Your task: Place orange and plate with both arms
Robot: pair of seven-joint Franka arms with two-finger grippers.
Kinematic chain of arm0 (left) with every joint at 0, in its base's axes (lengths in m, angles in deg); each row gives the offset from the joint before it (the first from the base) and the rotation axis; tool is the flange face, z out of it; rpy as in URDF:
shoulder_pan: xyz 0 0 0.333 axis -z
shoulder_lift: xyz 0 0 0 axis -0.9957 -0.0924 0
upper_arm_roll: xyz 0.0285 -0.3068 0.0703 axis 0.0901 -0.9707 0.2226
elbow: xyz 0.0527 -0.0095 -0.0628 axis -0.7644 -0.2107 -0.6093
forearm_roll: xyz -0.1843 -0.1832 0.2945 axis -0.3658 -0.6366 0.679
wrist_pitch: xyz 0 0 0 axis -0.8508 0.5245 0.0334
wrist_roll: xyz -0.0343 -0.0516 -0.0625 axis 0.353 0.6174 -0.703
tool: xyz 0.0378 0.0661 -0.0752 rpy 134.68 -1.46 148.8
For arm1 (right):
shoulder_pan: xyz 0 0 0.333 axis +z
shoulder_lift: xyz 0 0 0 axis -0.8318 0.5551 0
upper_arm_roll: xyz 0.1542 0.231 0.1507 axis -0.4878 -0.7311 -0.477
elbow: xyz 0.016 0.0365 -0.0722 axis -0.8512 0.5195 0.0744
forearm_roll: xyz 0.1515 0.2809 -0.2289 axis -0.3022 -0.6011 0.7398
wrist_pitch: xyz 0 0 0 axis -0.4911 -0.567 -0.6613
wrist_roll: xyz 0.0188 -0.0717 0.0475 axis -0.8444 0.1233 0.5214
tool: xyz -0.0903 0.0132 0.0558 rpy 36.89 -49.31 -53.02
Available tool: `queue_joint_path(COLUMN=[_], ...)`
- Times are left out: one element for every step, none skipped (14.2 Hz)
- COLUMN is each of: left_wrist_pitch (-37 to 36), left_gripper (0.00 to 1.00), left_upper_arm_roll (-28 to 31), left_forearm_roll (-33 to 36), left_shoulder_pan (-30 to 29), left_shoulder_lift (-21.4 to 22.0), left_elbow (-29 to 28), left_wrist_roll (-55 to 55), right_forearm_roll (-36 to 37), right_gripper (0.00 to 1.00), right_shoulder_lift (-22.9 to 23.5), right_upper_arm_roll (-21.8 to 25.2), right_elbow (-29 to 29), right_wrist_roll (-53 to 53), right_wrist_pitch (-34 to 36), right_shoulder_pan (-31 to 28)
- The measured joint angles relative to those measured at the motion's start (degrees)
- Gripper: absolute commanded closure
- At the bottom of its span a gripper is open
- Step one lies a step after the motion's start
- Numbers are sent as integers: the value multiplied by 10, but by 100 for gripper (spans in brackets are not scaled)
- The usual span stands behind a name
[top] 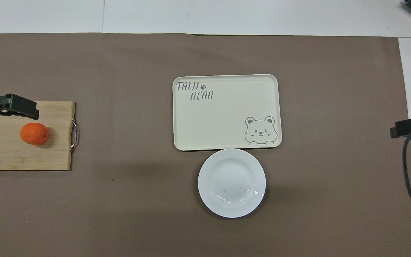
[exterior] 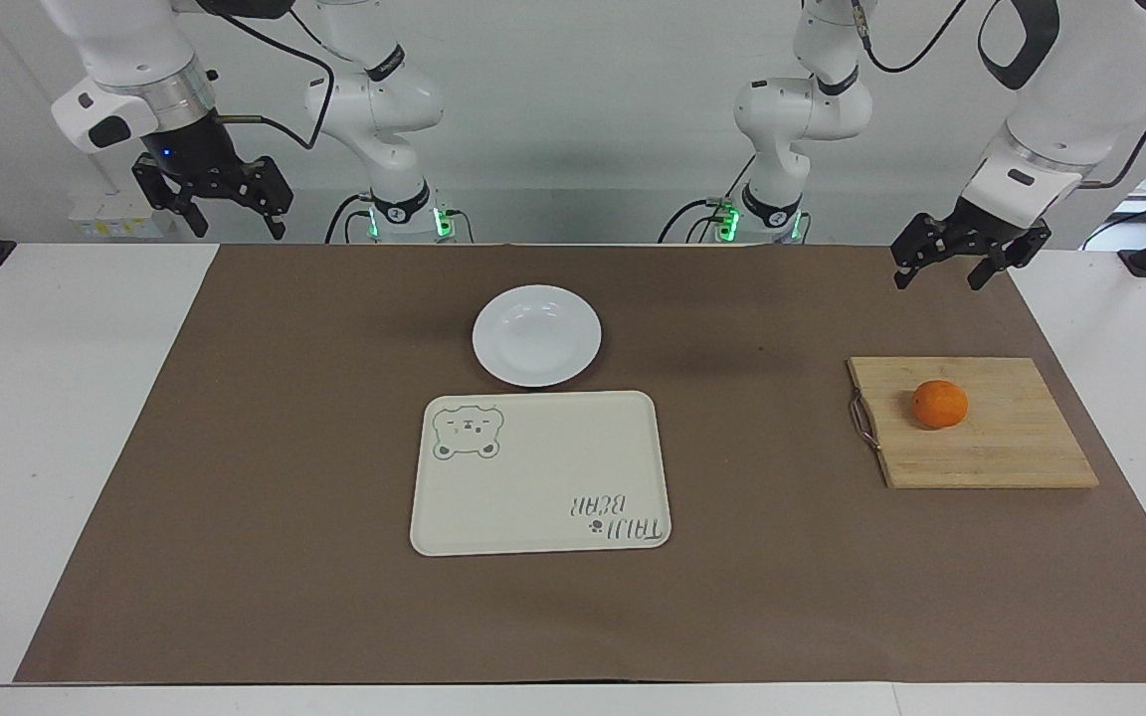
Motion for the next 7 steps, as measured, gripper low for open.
queue_joint_path(left_wrist_pitch=[0,0,0,0,0,0,0], left_gripper=[0,0,0,0,0,0,0], left_upper_arm_roll=[0,0,0,0,0,0,0], left_forearm_roll=[0,0,0,0,0,0,0], left_shoulder_pan=[0,0,0,0,0,0,0], left_shoulder_lift=[0,0,0,0,0,0,0], left_elbow=[0,0,0,0,0,0,0], left_wrist_roll=[3,9,11,13,14,14,14], right_forearm_roll=[0,0,0,0,0,0,0], right_gripper=[0,0,0,0,0,0,0], right_shoulder_lift=[0,0,0,0,0,0,0], right_upper_arm_roll=[0,0,0,0,0,0,0], right_elbow=[0,0,0,0,0,0,0], right_wrist_roll=[0,0,0,0,0,0,0], right_wrist_pitch=[0,0,0,0,0,0,0], right_shoulder_pan=[0,0,0,0,0,0,0])
